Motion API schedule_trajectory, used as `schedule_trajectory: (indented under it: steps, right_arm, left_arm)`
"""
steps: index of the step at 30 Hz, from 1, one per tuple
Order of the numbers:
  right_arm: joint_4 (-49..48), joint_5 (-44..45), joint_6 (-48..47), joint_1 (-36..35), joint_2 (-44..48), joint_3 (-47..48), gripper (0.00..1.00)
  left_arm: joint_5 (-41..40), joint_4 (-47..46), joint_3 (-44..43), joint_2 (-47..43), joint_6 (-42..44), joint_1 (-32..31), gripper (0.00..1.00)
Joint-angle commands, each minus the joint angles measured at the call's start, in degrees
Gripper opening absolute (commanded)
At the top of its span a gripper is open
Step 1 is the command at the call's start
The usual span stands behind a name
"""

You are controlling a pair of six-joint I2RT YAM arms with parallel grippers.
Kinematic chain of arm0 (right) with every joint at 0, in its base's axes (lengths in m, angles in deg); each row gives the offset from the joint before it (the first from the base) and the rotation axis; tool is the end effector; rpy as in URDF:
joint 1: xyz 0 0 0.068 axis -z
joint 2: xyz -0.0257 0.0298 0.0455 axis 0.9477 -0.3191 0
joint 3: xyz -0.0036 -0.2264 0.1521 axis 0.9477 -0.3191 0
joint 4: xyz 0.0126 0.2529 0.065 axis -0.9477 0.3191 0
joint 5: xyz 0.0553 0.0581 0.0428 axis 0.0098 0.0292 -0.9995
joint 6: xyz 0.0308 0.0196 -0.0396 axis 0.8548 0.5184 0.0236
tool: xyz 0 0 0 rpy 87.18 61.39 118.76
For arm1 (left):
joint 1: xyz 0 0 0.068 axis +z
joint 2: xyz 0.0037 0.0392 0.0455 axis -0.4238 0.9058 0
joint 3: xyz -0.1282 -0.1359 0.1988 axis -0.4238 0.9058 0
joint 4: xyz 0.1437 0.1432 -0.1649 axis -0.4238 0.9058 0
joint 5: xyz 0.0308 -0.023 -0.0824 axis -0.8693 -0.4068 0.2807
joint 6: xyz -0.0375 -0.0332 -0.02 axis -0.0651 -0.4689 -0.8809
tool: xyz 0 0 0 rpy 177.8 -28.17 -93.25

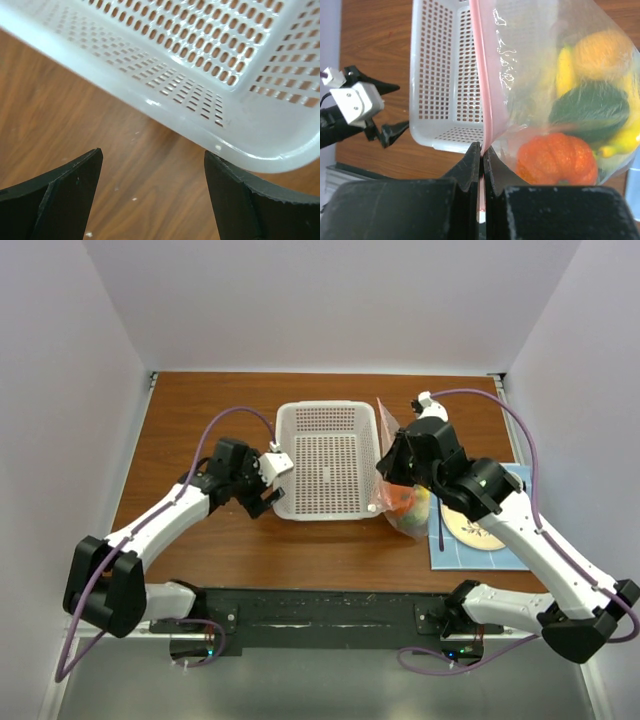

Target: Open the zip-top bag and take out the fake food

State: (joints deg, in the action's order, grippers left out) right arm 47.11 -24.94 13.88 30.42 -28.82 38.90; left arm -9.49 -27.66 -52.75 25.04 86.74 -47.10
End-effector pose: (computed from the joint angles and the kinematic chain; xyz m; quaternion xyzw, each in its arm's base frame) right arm 0.1733 0.1381 0.3949 0.0635 0.8801 0.2114 0.4204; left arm 0.2386 -0.1057 0.2256 0.4396 0.8268 -0.0937 0.3382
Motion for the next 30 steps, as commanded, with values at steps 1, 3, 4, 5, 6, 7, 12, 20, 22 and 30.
schedule_trajectory:
  steps: [1, 3, 4, 5, 6, 7, 12, 20, 22, 30]
  right_arm:
    - [2.07, 5.0, -2.56, -0.07, 1.61, 6.46, 0.0]
    - [4.01, 7.55, -4.14, -0.16, 1.43, 11.82, 0.0]
    - [5.23, 9.65, -5.01, -0.07, 1.34, 13.75, 0.0]
    - [5.51, 10.54, -6.59, -0.07, 1.26, 17.6, 0.0]
    - [5.77, 11.51, -7.56, -0.07, 0.99, 19.64, 0.0]
    - [6.38, 11.95, -8.35, -0.16, 0.38, 22.01, 0.0]
    - [7.97, 8.89, -11.26, -0.07, -6.9, 38.97, 0.0]
    - [0.33, -18.94, -11.79, -0.34, -22.63, 53.3, 0.0]
    - [-0.99, -26.87, -11.53, -1.74, -30.51, 59.52, 0.0]
    - [-5.27, -31.54, -13.46, -9.74, -46.65, 73.99, 0.0]
  left_arm:
    - [1.74, -0.15, -1.24, -2.17, -4.14, -2.76, 0.87]
    - [-2.11, -0.15, -1.86, -2.6, -3.27, -2.59, 0.87]
    - [-3.87, -0.32, -2.21, -3.57, -2.83, -2.33, 0.87]
    - [-5.46, -1.28, -2.56, -4.1, -2.48, -1.8, 0.88]
    - [-6.78, -1.99, -3.09, -4.71, -2.3, 0.38, 0.89]
    - [-7.75, -2.95, -5.53, -5.67, -2.64, 2.14, 0.94]
    - [-4.71, -4.71, -18.89, -5.77, -13.69, 18.81, 1.0]
    - [25.6, 5.65, -38.24, -2.25, -21.45, 33.61, 1.0]
    - [34.31, 7.4, -43.14, -2.87, -22.33, 36.08, 1.0]
    - [58.19, -4.16, -47.76, -3.67, -43.57, 54.85, 1.0]
